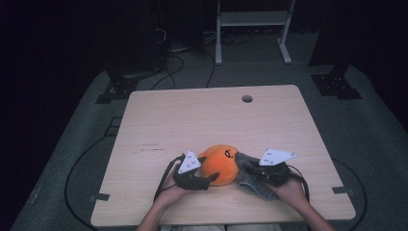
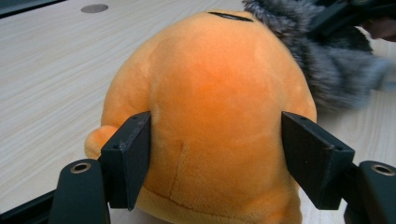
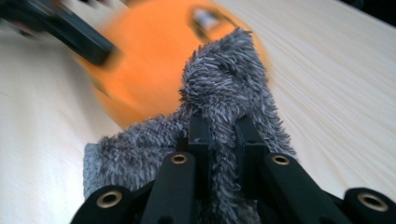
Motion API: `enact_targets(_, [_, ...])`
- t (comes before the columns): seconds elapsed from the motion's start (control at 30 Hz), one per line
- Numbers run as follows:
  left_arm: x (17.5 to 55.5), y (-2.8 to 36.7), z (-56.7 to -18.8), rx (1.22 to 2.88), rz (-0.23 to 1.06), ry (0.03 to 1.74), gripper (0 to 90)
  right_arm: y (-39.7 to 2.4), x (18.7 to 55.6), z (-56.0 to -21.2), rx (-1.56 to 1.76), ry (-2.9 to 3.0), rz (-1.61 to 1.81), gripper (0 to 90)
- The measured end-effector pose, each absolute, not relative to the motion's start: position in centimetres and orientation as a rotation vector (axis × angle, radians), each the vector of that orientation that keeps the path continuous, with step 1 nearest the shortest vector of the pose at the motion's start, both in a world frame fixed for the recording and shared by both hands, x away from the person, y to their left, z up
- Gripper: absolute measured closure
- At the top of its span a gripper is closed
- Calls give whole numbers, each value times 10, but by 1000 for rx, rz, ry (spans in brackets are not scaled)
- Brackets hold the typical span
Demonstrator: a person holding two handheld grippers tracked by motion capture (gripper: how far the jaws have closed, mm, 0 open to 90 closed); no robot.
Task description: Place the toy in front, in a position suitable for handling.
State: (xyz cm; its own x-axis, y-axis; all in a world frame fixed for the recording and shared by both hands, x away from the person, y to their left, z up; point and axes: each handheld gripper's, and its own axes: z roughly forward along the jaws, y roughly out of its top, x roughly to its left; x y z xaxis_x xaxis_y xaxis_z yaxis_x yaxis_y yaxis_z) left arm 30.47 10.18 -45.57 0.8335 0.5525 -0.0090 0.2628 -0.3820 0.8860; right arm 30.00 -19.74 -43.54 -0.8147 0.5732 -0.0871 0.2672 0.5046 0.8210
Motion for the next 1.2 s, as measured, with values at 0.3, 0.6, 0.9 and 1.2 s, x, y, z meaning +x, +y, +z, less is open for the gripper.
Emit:
enact_targets(0.3, [300, 102, -457, 2012, 377, 574, 289, -194, 305, -416, 684, 2418, 1395, 793])
enact_targets(0.6, [305, 117, -448, 1843, 195, 606, 168, -182, 319, -418, 718, 2459, 1413, 802])
enact_targets(0.9, [301, 98, -450, 1954, 378, 573, 252, -194, 312, -428, 754, 2463, 1427, 802])
enact_targets(1.2, [293, 95, -451, 1990, 373, 509, 313, -201, 310, -417, 753, 2443, 1441, 800])
